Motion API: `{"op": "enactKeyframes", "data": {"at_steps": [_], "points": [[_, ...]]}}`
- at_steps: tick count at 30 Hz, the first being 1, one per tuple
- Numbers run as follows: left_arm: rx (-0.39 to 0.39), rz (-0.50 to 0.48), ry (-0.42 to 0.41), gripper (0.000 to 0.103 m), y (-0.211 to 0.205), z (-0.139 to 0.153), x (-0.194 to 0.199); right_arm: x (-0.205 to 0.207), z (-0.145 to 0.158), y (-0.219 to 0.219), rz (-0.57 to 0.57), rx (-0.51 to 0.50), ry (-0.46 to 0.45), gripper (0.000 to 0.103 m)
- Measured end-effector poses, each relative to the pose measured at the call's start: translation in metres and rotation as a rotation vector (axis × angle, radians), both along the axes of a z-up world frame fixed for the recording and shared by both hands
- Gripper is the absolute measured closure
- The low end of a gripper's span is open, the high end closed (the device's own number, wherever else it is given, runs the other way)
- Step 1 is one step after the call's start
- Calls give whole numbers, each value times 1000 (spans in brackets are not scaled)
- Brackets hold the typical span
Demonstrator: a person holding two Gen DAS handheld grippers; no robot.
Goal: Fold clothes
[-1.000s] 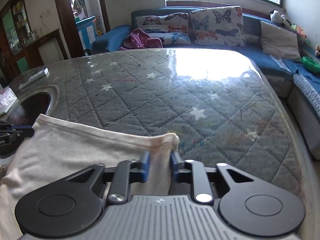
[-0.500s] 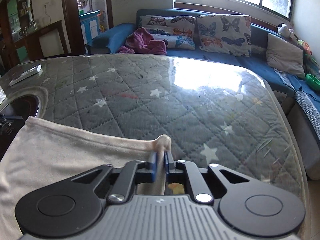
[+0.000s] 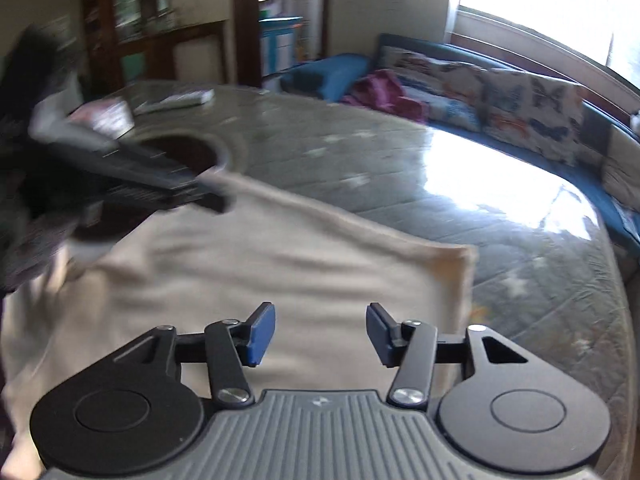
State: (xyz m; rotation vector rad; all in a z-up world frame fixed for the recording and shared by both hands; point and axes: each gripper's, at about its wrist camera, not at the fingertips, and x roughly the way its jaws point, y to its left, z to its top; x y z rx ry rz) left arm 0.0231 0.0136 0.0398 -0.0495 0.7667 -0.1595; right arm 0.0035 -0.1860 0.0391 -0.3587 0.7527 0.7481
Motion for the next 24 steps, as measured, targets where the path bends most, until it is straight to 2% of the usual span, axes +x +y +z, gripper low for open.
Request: {"op": "enactKeyframes", "data": {"at_steps": [2, 6, 15, 17, 19, 21, 23, 24], "points": [[5, -8, 11, 99, -5, -4, 1, -13, -4, 3, 19, -13, -5, 46], [20, -12, 15, 98, -9, -11, 0, -31, -12, 3, 22, -43, -34, 42], [7, 19, -4, 96, -1, -12, -5, -71, -14, -20, 18, -26, -43, 28], [-4, 38, -10, 93, 4, -9, -10, -82, -13, -23, 10, -23, -54, 27], [-16, 61, -28, 90, 13, -2, -21, -88, -12, -27, 5, -23, -62, 16], [-33, 89, -47, 89, 24, 5, -36, -93, -11, -27, 7, -28, -68, 15], [-37, 136, -64, 78, 36, 11, -54, -99, -10, -24, 14, -31, -83, 13], [-35, 162, -73, 74, 43, 13, -64, -101, -8, -23, 16, -29, -90, 9]]}}
